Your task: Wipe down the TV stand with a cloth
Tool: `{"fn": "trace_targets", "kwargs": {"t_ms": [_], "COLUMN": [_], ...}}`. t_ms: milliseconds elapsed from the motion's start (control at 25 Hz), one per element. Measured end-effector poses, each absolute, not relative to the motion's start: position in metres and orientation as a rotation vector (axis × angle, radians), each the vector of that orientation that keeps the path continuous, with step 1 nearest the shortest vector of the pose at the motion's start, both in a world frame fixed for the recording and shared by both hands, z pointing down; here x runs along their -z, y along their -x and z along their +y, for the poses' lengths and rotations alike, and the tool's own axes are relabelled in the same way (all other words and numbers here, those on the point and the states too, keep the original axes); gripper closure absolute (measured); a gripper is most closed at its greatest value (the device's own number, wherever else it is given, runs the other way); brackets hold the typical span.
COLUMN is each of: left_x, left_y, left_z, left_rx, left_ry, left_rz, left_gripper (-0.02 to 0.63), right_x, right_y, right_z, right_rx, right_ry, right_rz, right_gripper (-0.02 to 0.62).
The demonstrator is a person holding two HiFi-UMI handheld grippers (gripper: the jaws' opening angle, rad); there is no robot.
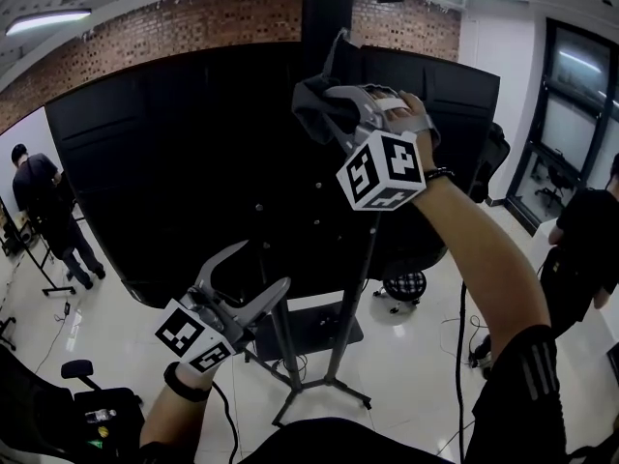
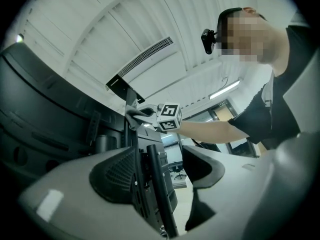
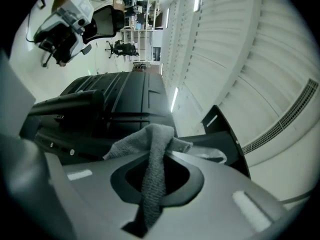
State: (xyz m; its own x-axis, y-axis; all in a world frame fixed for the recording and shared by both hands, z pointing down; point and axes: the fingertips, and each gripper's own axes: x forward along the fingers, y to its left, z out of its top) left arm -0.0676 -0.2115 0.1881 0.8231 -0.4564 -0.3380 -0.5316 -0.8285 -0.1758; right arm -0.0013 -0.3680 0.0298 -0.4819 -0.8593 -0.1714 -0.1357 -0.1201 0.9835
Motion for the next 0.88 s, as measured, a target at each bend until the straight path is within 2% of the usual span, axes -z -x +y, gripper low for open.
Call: {"fn": "trace_targets", "kwargs": {"t_ms": [880], "left_x": [-0.245], "left_y": [0.058], "left_z": [-0.218], "left_rx": [-0.408], "left_ry": [2.901], "left_rz": [0.787], "left_gripper": [0.293], "right_x": [-0.243], "right_y": [0.012], "right_z": [-0.367], "right_rx": [1.556], "right_ry": [-0.931], "right_rz": [-1.404], "right_gripper": [0.579]}}
